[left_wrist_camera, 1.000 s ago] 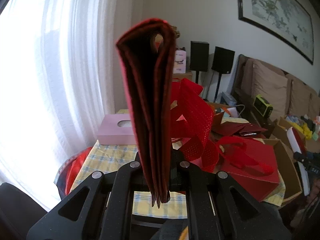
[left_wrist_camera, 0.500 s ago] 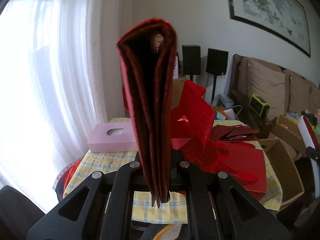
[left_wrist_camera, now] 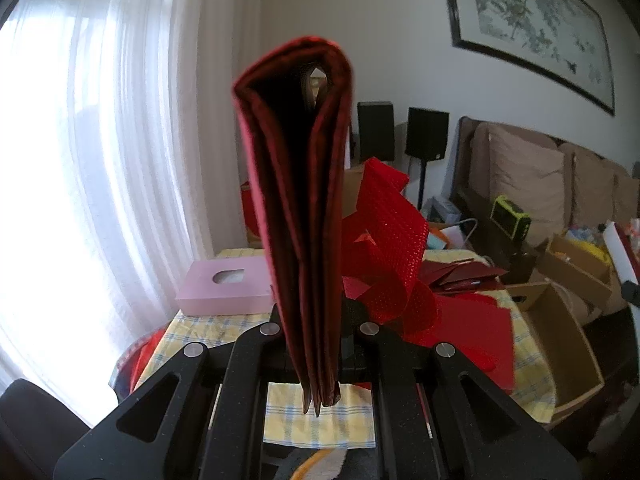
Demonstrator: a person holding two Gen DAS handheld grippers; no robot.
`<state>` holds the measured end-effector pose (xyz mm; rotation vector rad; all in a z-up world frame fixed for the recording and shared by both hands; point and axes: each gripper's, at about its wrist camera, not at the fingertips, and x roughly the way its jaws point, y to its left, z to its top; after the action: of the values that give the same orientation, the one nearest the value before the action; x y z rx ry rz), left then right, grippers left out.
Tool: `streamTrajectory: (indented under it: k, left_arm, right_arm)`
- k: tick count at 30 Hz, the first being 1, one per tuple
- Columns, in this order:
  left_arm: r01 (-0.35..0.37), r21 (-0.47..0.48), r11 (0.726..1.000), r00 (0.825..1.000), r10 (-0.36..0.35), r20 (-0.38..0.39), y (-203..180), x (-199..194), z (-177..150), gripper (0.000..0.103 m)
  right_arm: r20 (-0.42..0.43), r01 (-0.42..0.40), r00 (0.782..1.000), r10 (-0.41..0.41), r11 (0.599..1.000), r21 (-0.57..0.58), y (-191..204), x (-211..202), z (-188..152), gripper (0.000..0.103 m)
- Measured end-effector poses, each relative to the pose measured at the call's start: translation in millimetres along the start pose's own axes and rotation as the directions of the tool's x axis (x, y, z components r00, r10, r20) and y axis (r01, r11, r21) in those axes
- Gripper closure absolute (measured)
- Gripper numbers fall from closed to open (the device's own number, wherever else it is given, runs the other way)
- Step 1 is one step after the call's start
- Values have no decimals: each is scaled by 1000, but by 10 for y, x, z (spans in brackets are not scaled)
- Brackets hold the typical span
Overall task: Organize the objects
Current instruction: 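Lift the lint brush off the table with the right tool while the left tool holds the bag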
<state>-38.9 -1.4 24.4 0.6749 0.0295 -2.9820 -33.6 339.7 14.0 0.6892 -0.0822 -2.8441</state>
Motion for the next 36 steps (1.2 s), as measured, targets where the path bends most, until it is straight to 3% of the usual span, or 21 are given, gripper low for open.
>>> streamTrajectory:
  k: [9,21,29,36]
  left_arm:
    - [72,48,996,997,-73,26,-345,-98,48,95]
    - [167,75,983,985,-169,30,-603,-170,111,95]
    - [228,110,967,972,-234,39,-877,-232,189,95]
    - [294,128,947,953,-301,41,-1162,-316,279,95]
  right_arm:
    - [33,23,999,-22,999,-37,-5,-156,74,45]
    - [43,85,995,-85,996,1,-326,-381,89,45]
    - [47,137,989,-139,989,56,-604,-472,123,45]
    - [53,142,988,-143,989,32,-568,-543,137,45]
